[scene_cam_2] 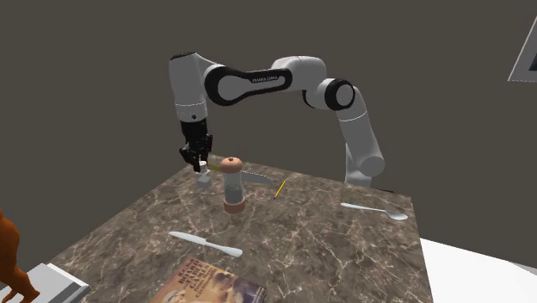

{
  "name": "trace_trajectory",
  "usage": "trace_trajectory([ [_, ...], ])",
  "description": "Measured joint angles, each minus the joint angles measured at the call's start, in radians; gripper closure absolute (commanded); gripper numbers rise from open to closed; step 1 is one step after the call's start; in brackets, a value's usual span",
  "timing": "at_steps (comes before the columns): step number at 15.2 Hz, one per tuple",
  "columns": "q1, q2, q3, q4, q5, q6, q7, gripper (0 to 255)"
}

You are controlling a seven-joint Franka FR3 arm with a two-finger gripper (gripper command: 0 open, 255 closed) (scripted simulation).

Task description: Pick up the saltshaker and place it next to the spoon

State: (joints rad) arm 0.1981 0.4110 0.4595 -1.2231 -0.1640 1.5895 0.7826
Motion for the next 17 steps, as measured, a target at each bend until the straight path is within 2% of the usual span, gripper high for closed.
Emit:
trace_trajectory([
  [6, 0.024, 0.032, -0.001, 0.127, -0.013, -0.095, 0.001, 255],
  [8, 0.001, -0.033, 0.007, 0.047, 0.012, -0.078, 0.001, 255],
  [12, -0.061, -0.237, 0.020, -0.212, 0.098, -0.007, -0.017, 255],
  [17, -0.091, -0.456, 0.014, -0.431, 0.198, 0.018, -0.051, 255],
])
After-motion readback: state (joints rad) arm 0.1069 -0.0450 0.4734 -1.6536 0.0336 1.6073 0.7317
